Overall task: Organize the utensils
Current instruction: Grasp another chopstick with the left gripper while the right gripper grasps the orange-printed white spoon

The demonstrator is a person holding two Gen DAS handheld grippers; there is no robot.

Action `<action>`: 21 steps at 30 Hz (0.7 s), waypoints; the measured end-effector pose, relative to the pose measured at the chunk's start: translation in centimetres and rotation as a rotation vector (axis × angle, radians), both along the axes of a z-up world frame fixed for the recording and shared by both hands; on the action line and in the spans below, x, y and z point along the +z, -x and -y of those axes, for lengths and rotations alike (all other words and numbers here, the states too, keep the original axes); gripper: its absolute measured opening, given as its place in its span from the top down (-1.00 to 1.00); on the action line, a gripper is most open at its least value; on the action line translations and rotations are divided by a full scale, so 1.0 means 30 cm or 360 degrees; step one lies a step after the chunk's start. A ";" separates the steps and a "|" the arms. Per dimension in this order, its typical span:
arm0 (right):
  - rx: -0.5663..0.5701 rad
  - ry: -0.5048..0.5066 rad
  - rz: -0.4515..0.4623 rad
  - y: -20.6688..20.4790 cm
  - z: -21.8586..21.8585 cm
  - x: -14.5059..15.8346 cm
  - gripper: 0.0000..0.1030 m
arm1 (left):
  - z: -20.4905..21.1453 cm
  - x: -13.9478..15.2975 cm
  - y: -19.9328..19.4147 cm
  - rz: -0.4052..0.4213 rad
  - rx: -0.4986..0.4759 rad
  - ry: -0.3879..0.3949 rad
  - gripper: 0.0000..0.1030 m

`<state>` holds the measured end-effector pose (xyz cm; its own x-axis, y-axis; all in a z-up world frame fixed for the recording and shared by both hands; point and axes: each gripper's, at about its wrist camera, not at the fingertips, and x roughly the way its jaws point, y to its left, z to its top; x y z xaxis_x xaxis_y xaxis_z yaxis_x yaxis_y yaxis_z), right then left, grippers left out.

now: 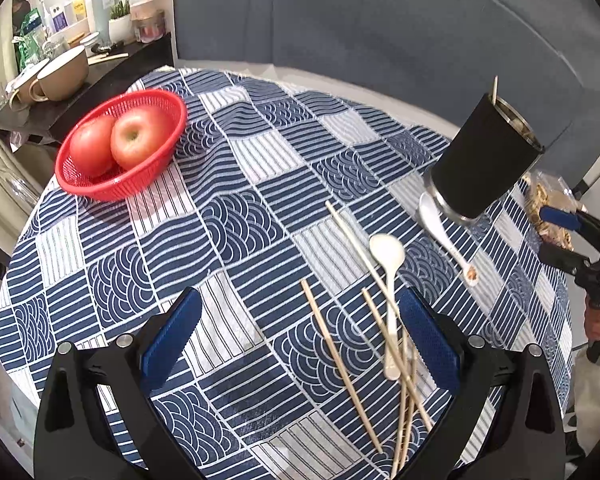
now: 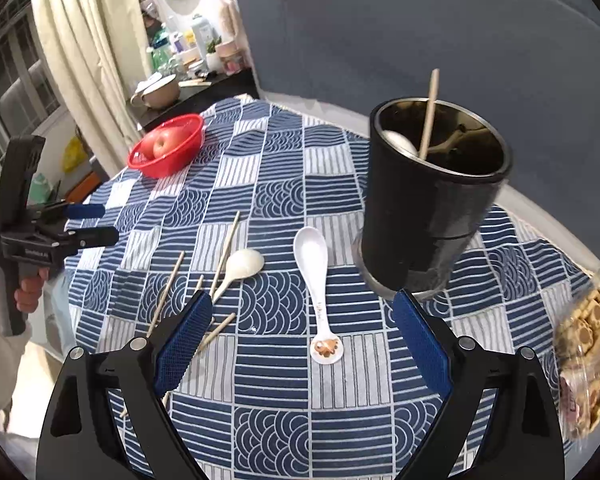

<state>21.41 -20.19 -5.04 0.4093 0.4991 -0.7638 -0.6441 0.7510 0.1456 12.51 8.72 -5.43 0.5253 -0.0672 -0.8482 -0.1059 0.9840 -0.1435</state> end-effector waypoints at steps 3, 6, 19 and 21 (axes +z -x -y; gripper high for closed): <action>0.0026 0.0041 -0.0044 -0.033 -0.036 -0.041 -0.69 | -0.001 -0.047 -0.007 -0.0064 0.0006 -0.0002 -0.88; 0.0070 0.0068 -0.0070 -0.055 -0.063 -0.070 -0.69 | 0.010 -0.087 -0.015 -0.0118 -0.0041 -0.0028 -0.88; 0.0155 0.0237 -0.0202 -0.163 -0.175 -0.240 -0.69 | 0.028 -0.202 -0.078 -0.0278 -0.0093 -0.0059 -0.88; 0.0167 0.0252 -0.0222 -0.170 -0.181 -0.259 -0.69 | 0.038 -0.207 -0.075 -0.0271 -0.0073 -0.0027 -0.88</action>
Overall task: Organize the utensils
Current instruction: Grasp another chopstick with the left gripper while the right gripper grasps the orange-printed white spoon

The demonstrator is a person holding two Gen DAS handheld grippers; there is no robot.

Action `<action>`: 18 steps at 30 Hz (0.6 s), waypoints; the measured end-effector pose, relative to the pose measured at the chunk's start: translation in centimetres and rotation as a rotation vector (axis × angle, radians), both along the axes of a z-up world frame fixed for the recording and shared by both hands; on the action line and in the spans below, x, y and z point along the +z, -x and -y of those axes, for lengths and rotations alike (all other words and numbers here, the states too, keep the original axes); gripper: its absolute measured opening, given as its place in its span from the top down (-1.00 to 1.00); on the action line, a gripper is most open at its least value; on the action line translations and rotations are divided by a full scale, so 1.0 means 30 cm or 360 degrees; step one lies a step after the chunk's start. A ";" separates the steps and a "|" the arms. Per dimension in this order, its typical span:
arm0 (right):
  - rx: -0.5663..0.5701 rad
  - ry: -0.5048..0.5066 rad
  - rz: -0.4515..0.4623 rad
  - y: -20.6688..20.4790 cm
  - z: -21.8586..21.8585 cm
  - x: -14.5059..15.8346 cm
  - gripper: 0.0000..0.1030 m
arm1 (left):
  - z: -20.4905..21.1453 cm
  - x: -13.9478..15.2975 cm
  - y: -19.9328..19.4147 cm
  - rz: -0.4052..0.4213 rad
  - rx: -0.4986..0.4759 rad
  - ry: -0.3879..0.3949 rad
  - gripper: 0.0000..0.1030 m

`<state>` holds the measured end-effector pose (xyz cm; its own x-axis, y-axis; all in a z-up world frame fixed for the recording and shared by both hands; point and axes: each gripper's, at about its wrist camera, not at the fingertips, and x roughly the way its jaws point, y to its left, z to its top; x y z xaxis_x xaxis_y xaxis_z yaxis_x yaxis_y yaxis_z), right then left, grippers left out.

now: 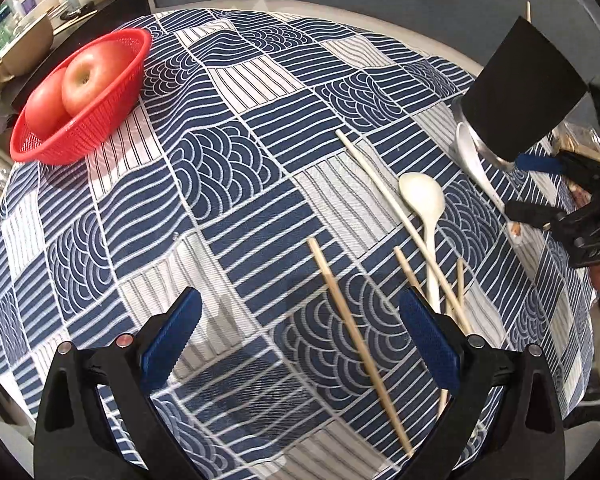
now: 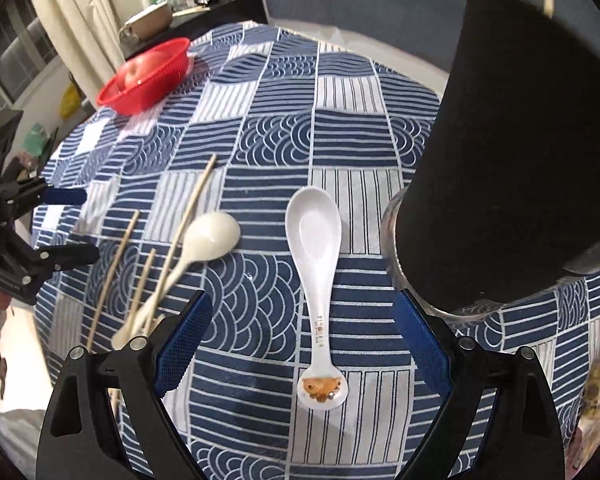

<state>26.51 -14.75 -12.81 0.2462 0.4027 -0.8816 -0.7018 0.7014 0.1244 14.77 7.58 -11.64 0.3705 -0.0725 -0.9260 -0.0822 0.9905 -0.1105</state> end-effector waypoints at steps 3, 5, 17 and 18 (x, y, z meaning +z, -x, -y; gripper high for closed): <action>0.0012 0.0028 -0.0025 -0.011 -0.010 -0.033 -0.69 | 0.025 -0.008 0.008 -0.0008 -0.0003 0.0016 -0.88; 0.0015 0.0028 -0.0041 -0.019 -0.013 -0.045 -0.69 | 0.049 -0.015 0.016 -0.0022 -0.0039 -0.0015 -0.88; -0.0011 0.0204 0.0034 -0.029 -0.058 -0.100 -0.62 | 0.067 -0.085 0.064 -0.0175 -0.0002 -0.0188 -0.60; -0.0030 0.0205 0.0031 -0.033 -0.060 -0.098 -0.59 | 0.069 -0.080 0.061 -0.0185 -0.0009 -0.0188 -0.52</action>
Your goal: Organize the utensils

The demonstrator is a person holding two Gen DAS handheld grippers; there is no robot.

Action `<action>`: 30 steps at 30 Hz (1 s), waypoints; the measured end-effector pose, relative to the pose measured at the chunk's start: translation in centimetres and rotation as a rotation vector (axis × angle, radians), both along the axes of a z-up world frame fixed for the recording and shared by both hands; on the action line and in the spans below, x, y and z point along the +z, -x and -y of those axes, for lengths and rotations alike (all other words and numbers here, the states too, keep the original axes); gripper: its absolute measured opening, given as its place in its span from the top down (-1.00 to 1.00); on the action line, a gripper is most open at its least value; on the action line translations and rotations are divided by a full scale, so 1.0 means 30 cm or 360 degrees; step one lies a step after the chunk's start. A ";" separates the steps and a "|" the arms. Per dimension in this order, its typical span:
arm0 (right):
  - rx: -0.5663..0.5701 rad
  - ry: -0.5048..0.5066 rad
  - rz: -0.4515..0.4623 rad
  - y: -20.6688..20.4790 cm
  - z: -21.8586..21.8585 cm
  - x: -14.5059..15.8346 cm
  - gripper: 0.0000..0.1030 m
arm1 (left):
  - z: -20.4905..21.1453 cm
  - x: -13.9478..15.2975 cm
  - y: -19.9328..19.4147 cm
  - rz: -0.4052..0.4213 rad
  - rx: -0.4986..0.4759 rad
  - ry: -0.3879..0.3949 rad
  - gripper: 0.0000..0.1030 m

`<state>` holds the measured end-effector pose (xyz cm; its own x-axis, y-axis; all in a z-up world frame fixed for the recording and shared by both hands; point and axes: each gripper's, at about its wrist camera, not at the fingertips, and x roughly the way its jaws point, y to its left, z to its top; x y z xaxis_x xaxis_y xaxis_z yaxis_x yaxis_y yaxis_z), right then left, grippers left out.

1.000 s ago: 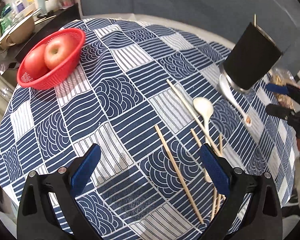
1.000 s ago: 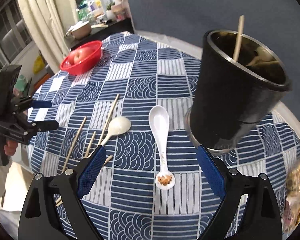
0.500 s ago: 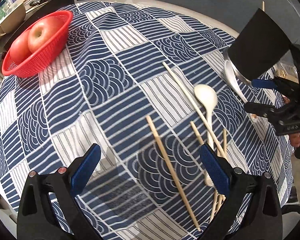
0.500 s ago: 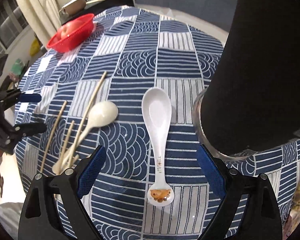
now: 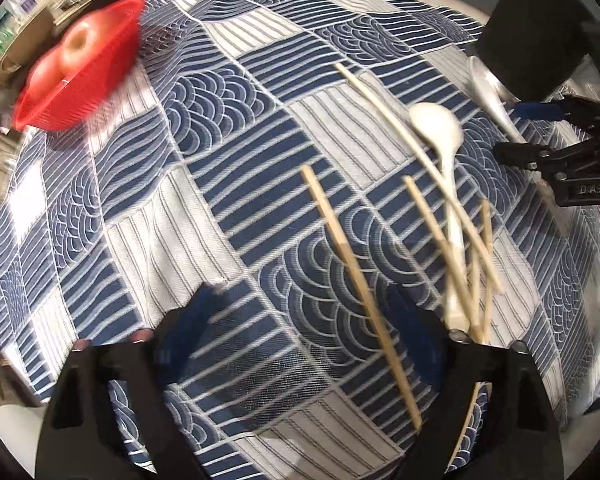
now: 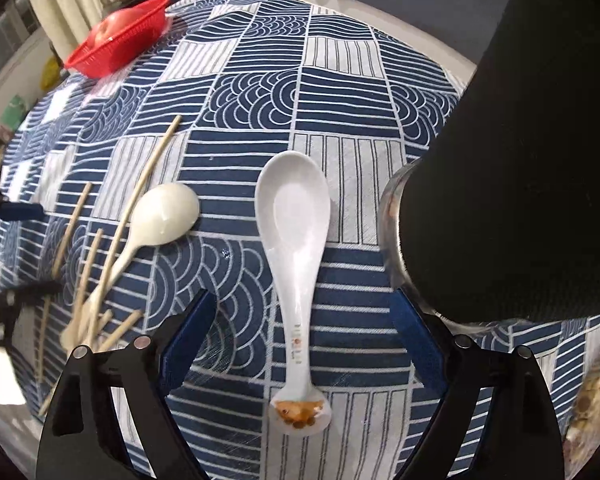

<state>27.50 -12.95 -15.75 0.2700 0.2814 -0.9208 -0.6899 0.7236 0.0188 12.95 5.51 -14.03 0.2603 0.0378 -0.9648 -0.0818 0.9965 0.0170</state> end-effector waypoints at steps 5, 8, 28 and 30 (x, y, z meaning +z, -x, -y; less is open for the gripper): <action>-0.0065 -0.0022 -0.0068 -0.029 0.003 0.029 0.64 | 0.000 0.031 -0.010 -0.0023 -0.0039 0.0026 0.73; -0.0053 -0.0046 -0.0088 -0.024 0.008 0.030 0.64 | -0.029 0.033 0.003 -0.0047 0.0006 0.0089 0.90; -0.0215 -0.0514 -0.0248 0.094 0.166 0.159 0.65 | 0.022 0.122 0.208 0.0016 -0.0110 0.0155 0.90; -0.0237 -0.0510 -0.0189 0.106 0.180 0.189 0.65 | 0.029 0.138 0.206 0.0041 -0.0107 0.0166 0.90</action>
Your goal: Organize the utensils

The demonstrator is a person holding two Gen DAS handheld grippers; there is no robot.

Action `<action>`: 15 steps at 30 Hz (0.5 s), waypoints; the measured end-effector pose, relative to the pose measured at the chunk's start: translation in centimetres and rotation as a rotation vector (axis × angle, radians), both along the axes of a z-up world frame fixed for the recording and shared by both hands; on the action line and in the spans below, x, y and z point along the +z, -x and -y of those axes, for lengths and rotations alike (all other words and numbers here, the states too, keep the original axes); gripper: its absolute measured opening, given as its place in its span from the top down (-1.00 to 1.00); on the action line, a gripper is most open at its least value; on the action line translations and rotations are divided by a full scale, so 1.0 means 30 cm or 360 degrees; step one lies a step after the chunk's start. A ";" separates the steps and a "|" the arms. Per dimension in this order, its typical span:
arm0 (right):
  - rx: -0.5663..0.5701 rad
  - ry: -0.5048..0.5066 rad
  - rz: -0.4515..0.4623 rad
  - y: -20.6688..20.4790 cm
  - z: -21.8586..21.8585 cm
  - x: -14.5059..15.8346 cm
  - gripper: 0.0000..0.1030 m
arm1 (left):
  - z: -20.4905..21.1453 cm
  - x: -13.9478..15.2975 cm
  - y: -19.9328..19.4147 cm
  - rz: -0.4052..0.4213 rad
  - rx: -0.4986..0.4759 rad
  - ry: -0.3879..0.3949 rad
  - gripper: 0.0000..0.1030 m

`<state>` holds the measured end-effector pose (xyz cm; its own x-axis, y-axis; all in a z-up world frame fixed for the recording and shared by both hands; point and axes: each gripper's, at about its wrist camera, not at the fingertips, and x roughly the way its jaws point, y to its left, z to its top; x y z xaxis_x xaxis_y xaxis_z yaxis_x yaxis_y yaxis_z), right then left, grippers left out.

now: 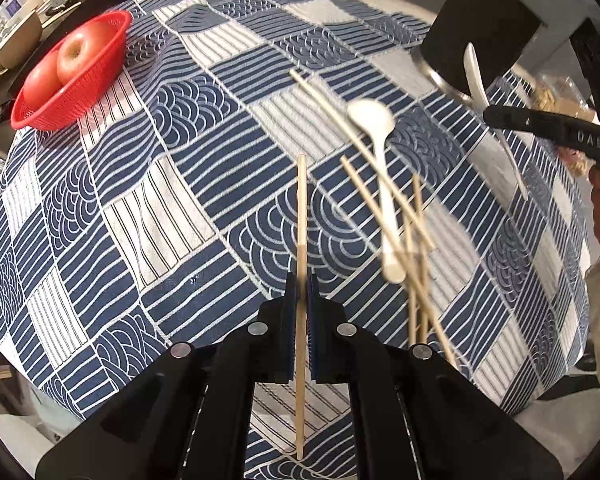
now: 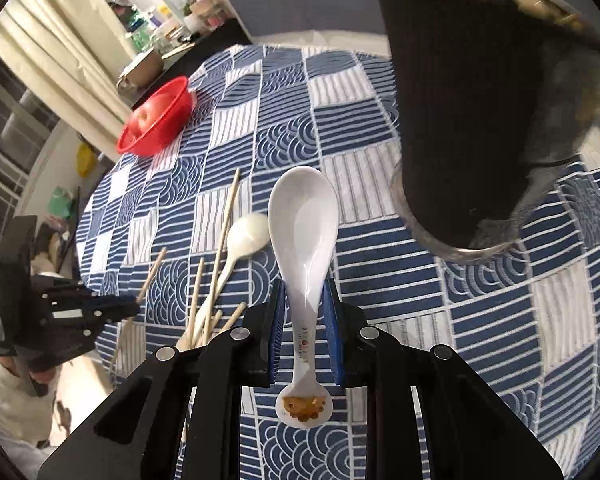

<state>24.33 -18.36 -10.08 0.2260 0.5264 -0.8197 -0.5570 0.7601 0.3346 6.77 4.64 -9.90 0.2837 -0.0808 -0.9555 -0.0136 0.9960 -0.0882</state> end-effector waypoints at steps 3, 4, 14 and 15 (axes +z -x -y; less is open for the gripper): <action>-0.0054 -0.0006 0.0070 0.019 0.024 0.049 0.65 | 0.027 0.025 0.010 0.0036 -0.0009 -0.0007 0.90; -0.0068 -0.0006 0.0084 0.022 0.028 0.060 0.65 | 0.026 0.033 0.018 0.0043 -0.0015 -0.0019 0.90; -0.0132 -0.0072 0.0240 0.093 0.057 0.201 0.65 | 0.045 0.057 -0.056 0.0088 -0.0069 -0.0079 0.90; -0.0132 -0.0085 0.0250 0.102 0.063 0.216 0.65 | 0.046 0.063 -0.066 0.0097 -0.0075 -0.0084 0.90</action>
<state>21.28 -20.26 -3.59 0.3938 0.5426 -0.7419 -0.5417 0.7891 0.2896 8.75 3.25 -8.01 0.3387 -0.0457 -0.9398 0.0374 0.9987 -0.0351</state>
